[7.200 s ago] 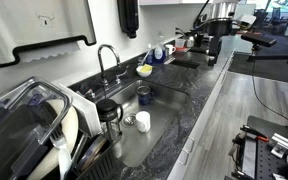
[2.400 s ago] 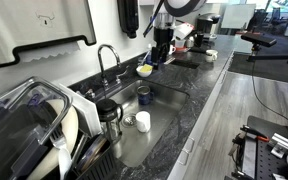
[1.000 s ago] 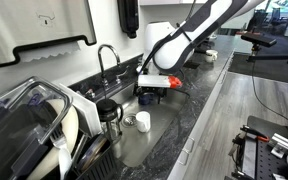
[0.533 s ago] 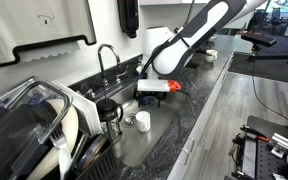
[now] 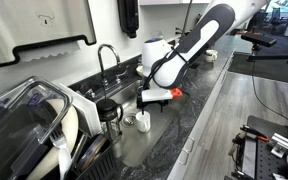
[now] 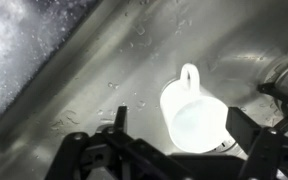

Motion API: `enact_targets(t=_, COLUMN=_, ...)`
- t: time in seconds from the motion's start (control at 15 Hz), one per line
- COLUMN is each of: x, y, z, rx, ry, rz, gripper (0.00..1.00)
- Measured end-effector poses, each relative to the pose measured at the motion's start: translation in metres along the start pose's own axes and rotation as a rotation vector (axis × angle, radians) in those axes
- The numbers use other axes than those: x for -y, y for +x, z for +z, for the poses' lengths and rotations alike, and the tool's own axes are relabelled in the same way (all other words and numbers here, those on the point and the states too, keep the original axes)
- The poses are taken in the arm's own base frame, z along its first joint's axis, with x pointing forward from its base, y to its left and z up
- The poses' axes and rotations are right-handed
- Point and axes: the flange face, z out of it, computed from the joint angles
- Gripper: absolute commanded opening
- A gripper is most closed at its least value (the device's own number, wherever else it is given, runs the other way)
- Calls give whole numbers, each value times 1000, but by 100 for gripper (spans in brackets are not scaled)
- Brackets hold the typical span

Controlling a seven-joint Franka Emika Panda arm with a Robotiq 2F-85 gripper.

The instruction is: Take the white cup out of the sink, put it on the counter then pour the water from the blue cup in the sink

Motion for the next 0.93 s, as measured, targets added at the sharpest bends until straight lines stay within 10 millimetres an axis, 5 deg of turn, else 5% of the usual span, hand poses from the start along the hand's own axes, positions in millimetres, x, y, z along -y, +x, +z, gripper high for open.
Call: enact_targets(t=0.93, x=22, y=-11, z=69, rx=25, ry=78, rz=16, gripper=100)
